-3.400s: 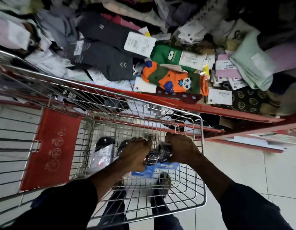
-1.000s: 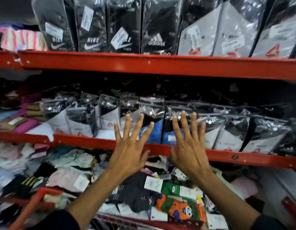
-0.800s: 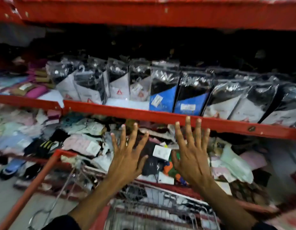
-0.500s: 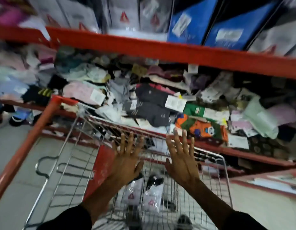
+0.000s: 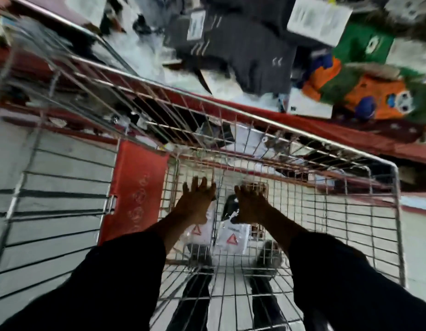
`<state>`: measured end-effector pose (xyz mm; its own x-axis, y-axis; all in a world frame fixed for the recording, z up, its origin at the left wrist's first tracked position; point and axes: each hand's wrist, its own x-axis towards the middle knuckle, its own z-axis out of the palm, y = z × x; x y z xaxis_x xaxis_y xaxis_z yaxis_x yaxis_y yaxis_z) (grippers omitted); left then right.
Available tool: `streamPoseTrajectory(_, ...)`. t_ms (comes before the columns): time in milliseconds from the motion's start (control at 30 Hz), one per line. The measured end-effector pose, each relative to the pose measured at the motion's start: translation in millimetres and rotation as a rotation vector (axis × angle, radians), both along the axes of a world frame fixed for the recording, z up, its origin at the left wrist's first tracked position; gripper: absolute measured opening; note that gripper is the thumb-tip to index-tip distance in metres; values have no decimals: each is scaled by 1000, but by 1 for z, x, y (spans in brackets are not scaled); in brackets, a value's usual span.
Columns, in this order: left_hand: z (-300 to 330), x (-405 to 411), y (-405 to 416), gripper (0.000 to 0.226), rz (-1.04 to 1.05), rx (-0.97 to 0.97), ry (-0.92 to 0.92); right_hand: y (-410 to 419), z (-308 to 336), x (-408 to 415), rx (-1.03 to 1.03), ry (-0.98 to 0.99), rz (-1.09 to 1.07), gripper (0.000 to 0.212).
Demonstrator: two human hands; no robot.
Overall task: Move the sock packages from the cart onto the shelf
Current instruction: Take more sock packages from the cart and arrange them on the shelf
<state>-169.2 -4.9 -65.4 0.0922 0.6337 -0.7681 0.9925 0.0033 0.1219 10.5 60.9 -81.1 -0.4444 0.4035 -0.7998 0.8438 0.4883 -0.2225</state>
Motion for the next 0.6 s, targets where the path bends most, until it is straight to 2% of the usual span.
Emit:
streamPoseTrajectory(133,-7,-2,17,103,-32,-15,-14,10,-15,-2,-61,19,-83,119)
streamPoseTrajectory(233,5,-7,20,71,-85,8,-42,10,-6,0,-26,9,-83,92)
streamPoseTrajectory(300,14,-8,17,73,-121,35,-38,6,4,1,-23,30,-131,77)
streamPoseTrajectory(467,38,-9,-5,88,-21,22,-210,-12,42,6,50,125,-150,80)
streamPoseTrajectory(600,73,-12,-18,72,-32,200,-179,-20,86,9,178,233,-186,65)
